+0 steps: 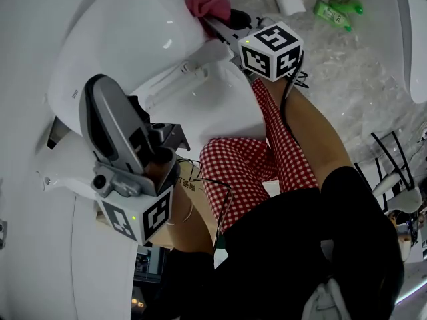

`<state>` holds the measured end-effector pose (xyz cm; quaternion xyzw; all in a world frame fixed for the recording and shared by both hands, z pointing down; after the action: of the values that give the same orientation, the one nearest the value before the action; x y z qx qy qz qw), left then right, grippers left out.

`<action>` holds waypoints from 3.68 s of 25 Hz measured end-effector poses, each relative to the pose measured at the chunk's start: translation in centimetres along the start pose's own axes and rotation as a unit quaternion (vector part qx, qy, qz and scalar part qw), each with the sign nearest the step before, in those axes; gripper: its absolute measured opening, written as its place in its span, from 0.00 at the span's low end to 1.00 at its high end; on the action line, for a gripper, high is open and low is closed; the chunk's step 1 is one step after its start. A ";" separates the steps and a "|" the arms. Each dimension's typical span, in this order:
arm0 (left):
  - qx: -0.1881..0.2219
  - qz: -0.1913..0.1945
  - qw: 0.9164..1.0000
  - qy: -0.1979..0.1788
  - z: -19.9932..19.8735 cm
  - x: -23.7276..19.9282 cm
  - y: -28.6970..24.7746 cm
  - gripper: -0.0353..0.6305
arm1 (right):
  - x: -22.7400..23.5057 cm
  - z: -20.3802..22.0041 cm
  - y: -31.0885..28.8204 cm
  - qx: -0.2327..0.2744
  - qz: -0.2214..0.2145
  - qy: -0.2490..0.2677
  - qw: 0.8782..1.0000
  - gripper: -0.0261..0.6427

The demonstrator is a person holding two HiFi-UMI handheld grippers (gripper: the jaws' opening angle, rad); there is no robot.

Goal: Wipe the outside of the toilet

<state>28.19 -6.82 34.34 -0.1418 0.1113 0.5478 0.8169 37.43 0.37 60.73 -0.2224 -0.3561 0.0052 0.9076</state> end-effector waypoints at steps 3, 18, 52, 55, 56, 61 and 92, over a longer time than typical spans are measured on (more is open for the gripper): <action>-0.005 0.000 1.000 0.002 0.3 -0.2 0.0 0.07 | 1.3 1.3 -0.7 -0.019 0.014 0.001 1.000 0.16; 0.002 0.026 1.000 -0.003 0.2 -0.1 0.3 0.07 | 4.7 5.8 -1.9 -0.093 0.060 0.010 0.994 0.16; -0.055 -0.028 0.994 -0.094 -10.8 4.8 6.5 0.07 | -20.0 -19.1 13.3 0.030 -0.110 0.240 0.964 0.16; -0.061 -0.008 0.993 -0.103 -12.5 5.8 7.2 0.07 | -23.8 -20.8 14.4 0.024 -0.154 0.255 0.954 0.16; -0.062 0.006 0.993 -0.104 -13.0 6.3 7.4 0.07 | -25.0 -21.1 14.6 0.021 -0.171 0.258 0.951 0.16; -0.076 0.026 0.991 -0.105 -14.3 8.0 9.3 0.07 | -30.3 -21.5 16.1 0.012 -0.244 0.292 0.925 0.16; 0.015 -0.179 0.981 -0.070 -20.9 6.5 24.7 0.07 | -45.1 -18.5 16.9 -0.043 -0.455 0.316 0.831 0.16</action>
<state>7.19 0.30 9.88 -0.1087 0.0351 0.3994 0.9096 18.28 0.62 12.86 -0.0633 -0.1103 -0.4945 0.8598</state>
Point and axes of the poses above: the fingertips, and each gripper's own axes: y backward along the fingers, x to its right, z out of its underside, the point moved 3 cm from there along y, backward along the fingers
